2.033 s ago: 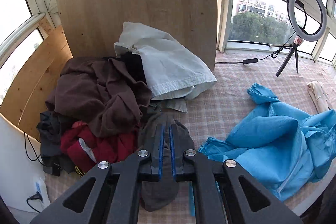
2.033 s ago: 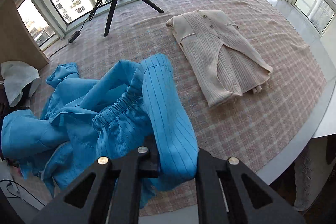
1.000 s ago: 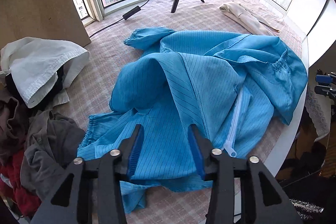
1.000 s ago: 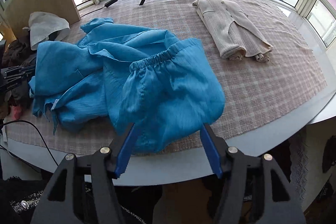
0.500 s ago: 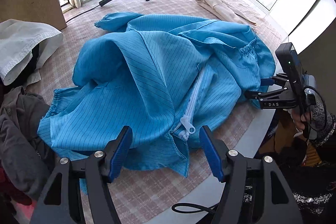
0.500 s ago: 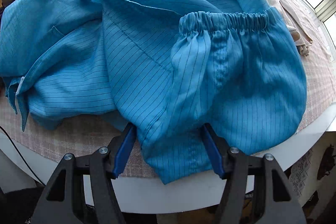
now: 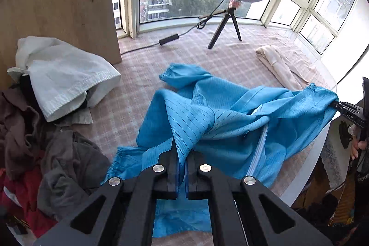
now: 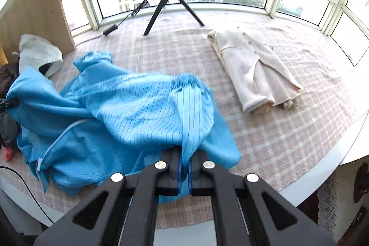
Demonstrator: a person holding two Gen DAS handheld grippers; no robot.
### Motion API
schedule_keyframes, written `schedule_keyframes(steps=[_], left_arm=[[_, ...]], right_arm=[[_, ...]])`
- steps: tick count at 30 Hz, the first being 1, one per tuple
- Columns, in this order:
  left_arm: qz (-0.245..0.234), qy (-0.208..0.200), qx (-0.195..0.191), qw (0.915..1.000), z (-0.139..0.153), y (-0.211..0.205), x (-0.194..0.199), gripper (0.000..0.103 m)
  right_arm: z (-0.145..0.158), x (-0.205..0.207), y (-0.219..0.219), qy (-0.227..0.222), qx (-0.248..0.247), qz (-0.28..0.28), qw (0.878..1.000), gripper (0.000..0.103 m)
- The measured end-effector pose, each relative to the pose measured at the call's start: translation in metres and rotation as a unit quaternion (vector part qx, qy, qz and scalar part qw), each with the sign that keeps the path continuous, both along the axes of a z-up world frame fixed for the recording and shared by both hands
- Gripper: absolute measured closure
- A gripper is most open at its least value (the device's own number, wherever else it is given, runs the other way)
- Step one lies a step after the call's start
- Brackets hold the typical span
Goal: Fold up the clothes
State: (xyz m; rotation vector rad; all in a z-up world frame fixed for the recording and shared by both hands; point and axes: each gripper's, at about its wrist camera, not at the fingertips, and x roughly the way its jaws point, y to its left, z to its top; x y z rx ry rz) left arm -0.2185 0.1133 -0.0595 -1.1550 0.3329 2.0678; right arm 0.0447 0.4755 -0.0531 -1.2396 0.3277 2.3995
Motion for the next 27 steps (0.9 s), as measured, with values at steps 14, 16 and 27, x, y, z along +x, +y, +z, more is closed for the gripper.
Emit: schedule_keyframes(steps=[14,16,27], left_arm=[[0.133,0.006,-0.080,0.9878,-0.013,-0.009,-0.148,0.085],[0.126,0.003,-0.073,0.9894,-0.026,-0.027,-0.134,0.085],[0.059,-0.068,-0.081,0.9926,-0.099,-0.068,-0.076,0.059]], right_arm=[[-0.004,-0.172,0.110,-0.137,0.110,-0.040,0.984,0.082],[-0.013,-0.159,0.102,-0.123,0.066,-0.031,0.990,0.082],[-0.081,-0.133,-0.098,-0.115,-0.048,0.173,0.977,0.044]])
